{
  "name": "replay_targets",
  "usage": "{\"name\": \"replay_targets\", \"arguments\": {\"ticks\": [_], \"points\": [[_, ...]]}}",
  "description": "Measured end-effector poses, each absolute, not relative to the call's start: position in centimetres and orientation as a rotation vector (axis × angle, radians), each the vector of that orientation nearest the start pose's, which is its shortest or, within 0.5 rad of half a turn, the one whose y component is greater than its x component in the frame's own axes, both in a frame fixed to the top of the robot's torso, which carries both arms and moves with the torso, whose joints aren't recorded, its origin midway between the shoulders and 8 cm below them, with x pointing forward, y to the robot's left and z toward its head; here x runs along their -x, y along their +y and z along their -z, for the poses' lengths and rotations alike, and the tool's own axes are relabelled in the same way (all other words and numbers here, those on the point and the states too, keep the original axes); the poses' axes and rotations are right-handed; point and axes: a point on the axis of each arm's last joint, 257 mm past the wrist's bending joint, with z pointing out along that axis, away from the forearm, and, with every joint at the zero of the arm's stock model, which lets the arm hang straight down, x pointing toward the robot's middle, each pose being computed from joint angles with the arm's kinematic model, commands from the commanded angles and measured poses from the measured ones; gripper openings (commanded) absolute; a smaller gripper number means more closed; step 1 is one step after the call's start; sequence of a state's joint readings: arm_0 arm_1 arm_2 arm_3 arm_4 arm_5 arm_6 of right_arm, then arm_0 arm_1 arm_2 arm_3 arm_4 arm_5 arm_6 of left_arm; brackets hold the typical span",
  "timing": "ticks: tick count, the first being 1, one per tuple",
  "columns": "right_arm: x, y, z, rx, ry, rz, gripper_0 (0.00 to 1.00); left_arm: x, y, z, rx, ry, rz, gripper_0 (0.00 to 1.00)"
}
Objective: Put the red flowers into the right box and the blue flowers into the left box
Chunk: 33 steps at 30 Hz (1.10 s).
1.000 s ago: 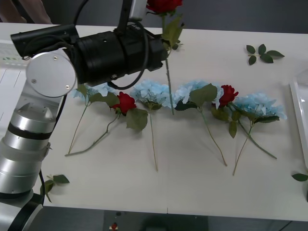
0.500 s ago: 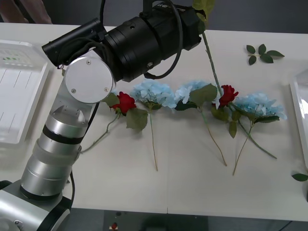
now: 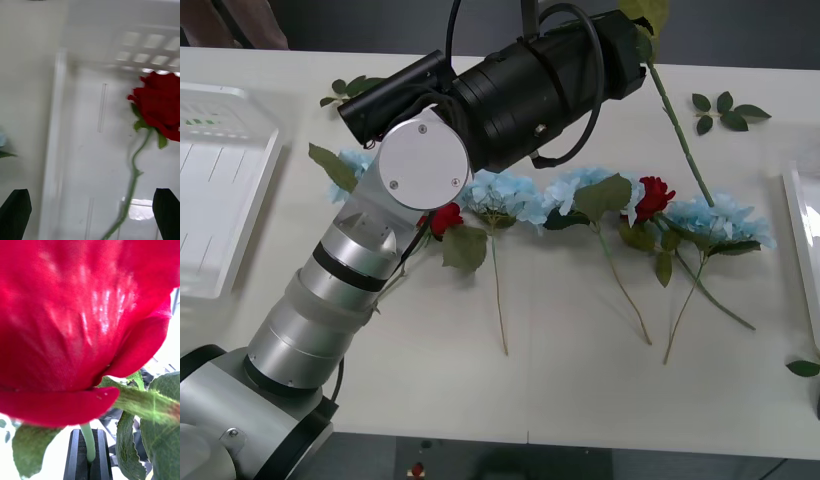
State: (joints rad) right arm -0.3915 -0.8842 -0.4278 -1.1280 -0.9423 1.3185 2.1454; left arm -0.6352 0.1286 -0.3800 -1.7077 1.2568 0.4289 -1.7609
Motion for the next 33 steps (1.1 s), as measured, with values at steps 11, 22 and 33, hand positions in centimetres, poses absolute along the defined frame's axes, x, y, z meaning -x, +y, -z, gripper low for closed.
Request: {"name": "replay_targets", "arguments": {"ticks": [11, 22, 33], "points": [[-46.1, -44.5, 12.9, 0.624, 2.301, -0.351, 0.94, -48.1, -13.8, -5.8, -0.346, 1.385, 1.393, 0.00], [-41.8, -37.3, 8.6, 0.867, 2.093, -0.710, 0.94, -47.9, -13.7, -5.9, -0.301, 1.400, 1.475, 0.00], [-40.1, -32.3, 4.1, 0.958, 1.989, -0.940, 0.94, -48.0, -13.7, -5.9, -0.294, 1.404, 1.483, 0.00]]}}
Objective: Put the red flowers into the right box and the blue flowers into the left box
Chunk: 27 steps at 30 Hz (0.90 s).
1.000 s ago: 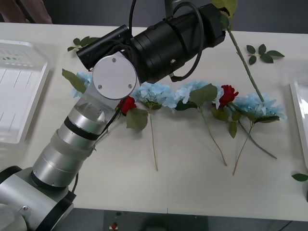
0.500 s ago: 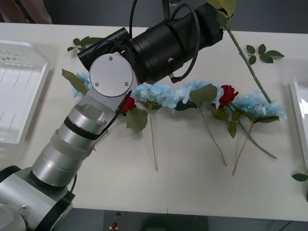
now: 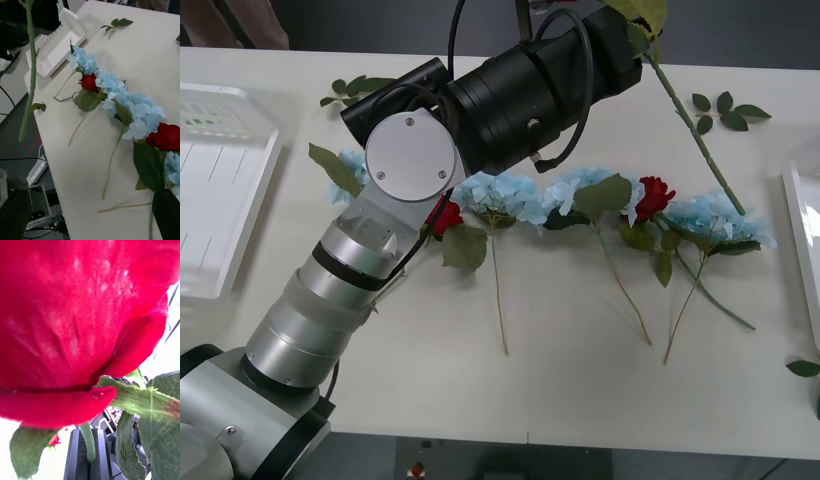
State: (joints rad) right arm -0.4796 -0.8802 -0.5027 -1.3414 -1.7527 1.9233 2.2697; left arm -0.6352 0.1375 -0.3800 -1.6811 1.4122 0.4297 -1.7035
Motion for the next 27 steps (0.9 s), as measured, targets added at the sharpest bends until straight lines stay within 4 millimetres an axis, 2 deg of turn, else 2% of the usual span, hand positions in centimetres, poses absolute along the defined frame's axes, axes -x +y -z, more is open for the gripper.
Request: {"name": "replay_targets", "arguments": {"ticks": [5, 10, 21, 27], "points": [[-41.2, -29.4, 1.4, 0.893, 1.989, -1.052, 0.94, -48.0, -13.7, -5.9, -0.294, 1.404, 1.483, 0.00], [-42.1, -26.1, 0.2, 0.860, 1.999, -1.158, 0.94, -48.0, -13.7, -5.9, -0.294, 1.404, 1.483, 0.00], [-44.2, -20.8, -0.3, 0.757, 2.018, -1.305, 0.93, -48.0, -13.7, -5.9, -0.294, 1.404, 1.483, 0.00], [-44.9, -18.4, 1.0, 0.756, 2.045, -1.333, 0.93, -48.0, -13.7, -5.9, -0.294, 1.404, 1.483, 0.00]]}}
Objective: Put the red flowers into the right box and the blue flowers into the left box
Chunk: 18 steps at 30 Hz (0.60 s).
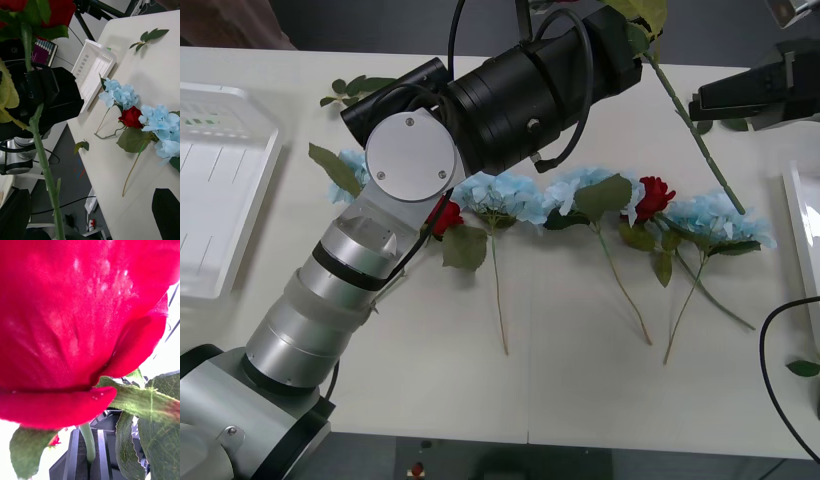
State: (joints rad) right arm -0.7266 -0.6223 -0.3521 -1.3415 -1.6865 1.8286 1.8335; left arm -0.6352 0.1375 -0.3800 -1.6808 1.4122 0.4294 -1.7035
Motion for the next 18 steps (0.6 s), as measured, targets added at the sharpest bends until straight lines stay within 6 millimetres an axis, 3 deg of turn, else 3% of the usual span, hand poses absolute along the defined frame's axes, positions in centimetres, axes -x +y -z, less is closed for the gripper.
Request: {"name": "replay_targets", "arguments": {"ticks": [4, 11, 12, 15, 16, 18], "points": [[-45.2, -17.1, 1.4, 0.756, 2.039, -1.355, 0.92, -48.0, -13.7, -5.9, -0.294, 1.404, 1.483, 0.00], [-44.9, -15.6, 1.7, 0.764, 2.022, -1.405, 0.77, -48.0, -13.7, -5.9, -0.294, 1.404, 1.483, 0.00], [-44.9, -15.5, 1.7, 0.763, 2.021, -1.411, 0.55, -48.0, -13.7, -5.9, -0.294, 1.404, 1.483, 0.00], [-44.8, -15.1, 1.7, 0.754, 2.027, -1.429, 0.12, -48.0, -13.7, -5.9, -0.294, 1.404, 1.483, 0.00], [-44.8, -15.1, 1.7, 0.752, 2.029, -1.435, 0.04, -48.0, -13.7, -5.9, -0.294, 1.404, 1.483, 0.00], [-44.5, -14.8, 1.7, 0.763, 2.028, -1.446, 0.00, -48.0, -13.7, -5.9, -0.294, 1.404, 1.483, 0.00]]}}
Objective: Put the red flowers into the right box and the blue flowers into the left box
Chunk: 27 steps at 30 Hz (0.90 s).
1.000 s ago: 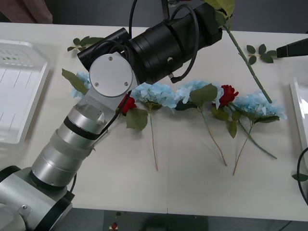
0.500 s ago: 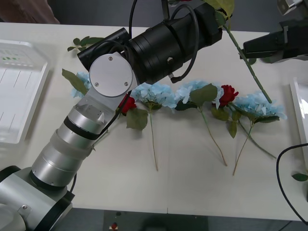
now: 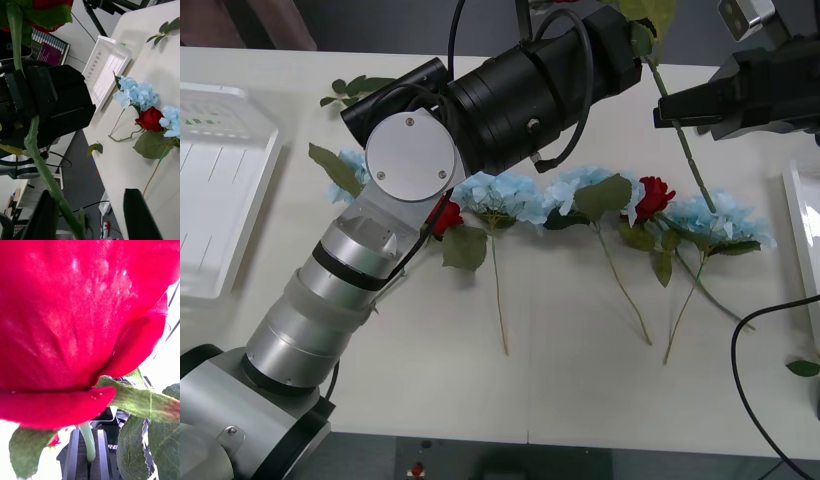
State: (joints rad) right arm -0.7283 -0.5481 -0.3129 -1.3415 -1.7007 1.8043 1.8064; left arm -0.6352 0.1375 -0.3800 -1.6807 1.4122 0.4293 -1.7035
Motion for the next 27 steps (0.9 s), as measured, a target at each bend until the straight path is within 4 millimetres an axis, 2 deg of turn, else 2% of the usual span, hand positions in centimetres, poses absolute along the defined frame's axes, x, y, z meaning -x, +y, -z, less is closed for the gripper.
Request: {"name": "replay_targets", "arguments": {"ticks": [9, 10, 11, 12, 14, 15, 27], "points": [[-43.63, -13.75, 1.68, 0.768, 2.048, -1.511, 0.00, -48.42, -13.33, -5.91, -0.276, 1.399, 1.477, 0.00], [-43.62, -13.76, 1.63, 0.764, 2.049, -1.514, 0.00, -48.55, -13.26, -5.77, -0.275, 1.402, 1.474, 0.02], [-43.63, -13.76, 1.64, 0.762, 2.051, -1.515, 0.00, -48.64, -13.18, -5.66, -0.275, 1.404, 1.471, 0.29], [-43.63, -13.76, 1.63, 0.760, 2.052, -1.516, 0.00, -48.71, -13.11, -5.59, -0.275, 1.406, 1.468, 0.62], [-43.63, -13.76, 1.63, 0.757, 2.054, -1.518, 0.00, -48.76, -13.03, -5.50, -0.277, 1.408, 1.464, 0.89], [-43.63, -13.76, 1.62, 0.755, 2.056, -1.519, 0.00, -48.76, -13.03, -5.50, -0.277, 1.409, 1.464, 0.98], [-43.60, -13.70, 1.50, 0.754, 2.061, -1.518, 0.00, -48.76, -13.03, -5.50, -0.277, 1.409, 1.464, 1.00]]}}
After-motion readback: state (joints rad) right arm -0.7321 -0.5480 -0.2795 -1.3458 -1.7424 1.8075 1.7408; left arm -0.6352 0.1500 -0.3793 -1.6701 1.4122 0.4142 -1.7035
